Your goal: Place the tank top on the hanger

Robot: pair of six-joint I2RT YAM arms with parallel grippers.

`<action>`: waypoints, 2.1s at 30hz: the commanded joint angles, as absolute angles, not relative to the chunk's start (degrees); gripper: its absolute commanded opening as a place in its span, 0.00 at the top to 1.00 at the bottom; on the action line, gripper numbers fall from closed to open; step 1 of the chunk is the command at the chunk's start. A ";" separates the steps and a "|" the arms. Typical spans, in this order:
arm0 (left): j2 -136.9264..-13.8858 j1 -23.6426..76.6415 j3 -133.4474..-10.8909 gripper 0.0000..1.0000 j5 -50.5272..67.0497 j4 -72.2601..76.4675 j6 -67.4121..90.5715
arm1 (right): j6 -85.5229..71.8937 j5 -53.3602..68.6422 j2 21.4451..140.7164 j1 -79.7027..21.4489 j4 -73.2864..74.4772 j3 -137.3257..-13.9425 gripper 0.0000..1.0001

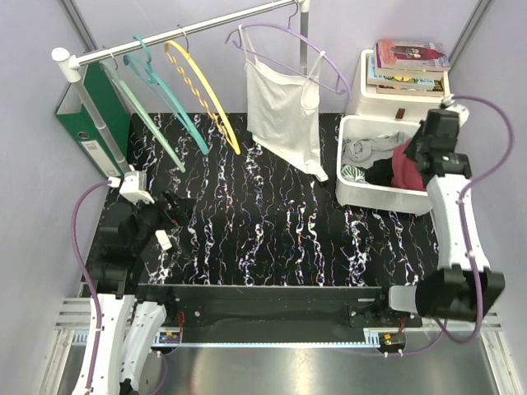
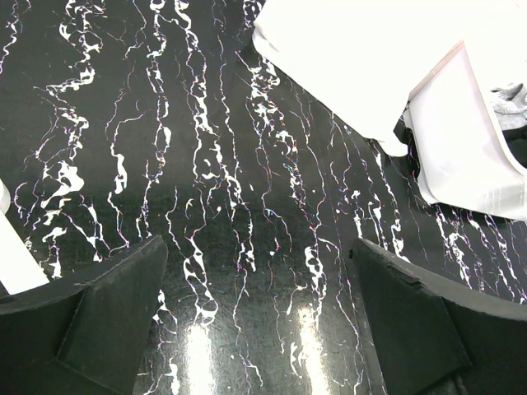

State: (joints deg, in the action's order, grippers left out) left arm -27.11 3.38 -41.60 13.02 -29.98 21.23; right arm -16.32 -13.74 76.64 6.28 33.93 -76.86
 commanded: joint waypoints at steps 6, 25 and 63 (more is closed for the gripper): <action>-26.63 3.52 -41.57 0.01 13.62 -27.33 20.48 | -20.30 7.36 60.92 6.33 23.83 -85.26 1.00; -27.42 1.59 -41.75 0.01 14.67 -27.42 20.48 | -35.06 49.65 58.00 6.07 -3.76 -86.12 1.00; -25.93 -1.41 -39.82 0.01 16.35 -25.49 18.90 | -26.19 29.93 67.77 -26.46 0.53 -78.81 1.00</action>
